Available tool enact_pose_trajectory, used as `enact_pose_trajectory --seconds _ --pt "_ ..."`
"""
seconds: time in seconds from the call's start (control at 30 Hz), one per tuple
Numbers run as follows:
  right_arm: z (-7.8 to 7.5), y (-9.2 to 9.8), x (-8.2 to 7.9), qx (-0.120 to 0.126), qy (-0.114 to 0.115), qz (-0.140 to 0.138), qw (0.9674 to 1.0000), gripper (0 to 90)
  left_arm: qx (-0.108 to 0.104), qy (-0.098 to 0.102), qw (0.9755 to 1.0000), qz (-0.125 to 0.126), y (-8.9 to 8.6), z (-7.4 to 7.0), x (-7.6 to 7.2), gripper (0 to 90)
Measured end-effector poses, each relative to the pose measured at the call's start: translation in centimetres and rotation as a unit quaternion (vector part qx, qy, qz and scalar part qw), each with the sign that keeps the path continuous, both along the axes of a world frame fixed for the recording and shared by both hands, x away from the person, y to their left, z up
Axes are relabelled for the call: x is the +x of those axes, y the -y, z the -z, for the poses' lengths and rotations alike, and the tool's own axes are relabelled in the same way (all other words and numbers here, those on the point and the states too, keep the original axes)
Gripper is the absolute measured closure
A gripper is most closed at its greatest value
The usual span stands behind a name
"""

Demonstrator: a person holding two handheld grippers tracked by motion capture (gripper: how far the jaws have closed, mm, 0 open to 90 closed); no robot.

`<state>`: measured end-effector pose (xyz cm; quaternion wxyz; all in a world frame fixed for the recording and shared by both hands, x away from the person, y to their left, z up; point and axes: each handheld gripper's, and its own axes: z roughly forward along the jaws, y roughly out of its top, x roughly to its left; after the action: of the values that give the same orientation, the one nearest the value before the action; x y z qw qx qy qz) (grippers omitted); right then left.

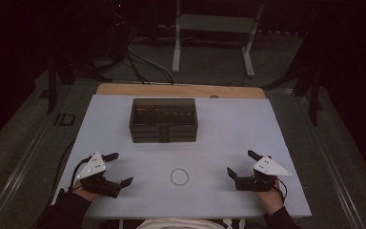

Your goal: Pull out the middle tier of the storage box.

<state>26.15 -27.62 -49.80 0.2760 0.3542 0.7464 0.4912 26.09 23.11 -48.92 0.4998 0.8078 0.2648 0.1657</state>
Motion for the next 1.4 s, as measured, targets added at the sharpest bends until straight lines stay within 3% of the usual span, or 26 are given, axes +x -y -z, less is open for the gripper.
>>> enact_pose_trajectory --seconds 0.13,0.47,0.73,1.13,1.17,1.4 --pt "0.0 -0.1 0.0 0.0 0.001 -0.002 1.0 0.0 0.006 0.003 1.0 0.007 0.2 -0.4 0.2 1.0" --pt "-0.1 0.0 -0.1 0.0 0.003 -0.001 1.0 0.0 0.023 0.039 0.9988 0.019 0.7 -3.3 1.2 1.0" --pt "-0.1 0.0 -0.1 0.006 0.001 -0.001 1.0 0.0 0.04 0.052 0.9975 0.028 1.1 -4.5 1.8 1.0" --pt "-0.1 0.0 0.0 0.008 -0.001 -0.003 1.0 0.0 0.074 0.077 0.993 0.05 3.2 -6.0 2.7 1.0" --pt "-0.1 0.0 -0.1 0.011 -0.002 -0.004 0.9999 0.0 0.086 0.084 0.9915 0.05 3.7 -6.1 2.9 1.0" --pt "-0.1 0.0 -0.1 0.012 0.0 -0.006 0.9999 0.0 0.098 0.087 0.9897 0.056 4.8 -6.1 3.4 1.0"
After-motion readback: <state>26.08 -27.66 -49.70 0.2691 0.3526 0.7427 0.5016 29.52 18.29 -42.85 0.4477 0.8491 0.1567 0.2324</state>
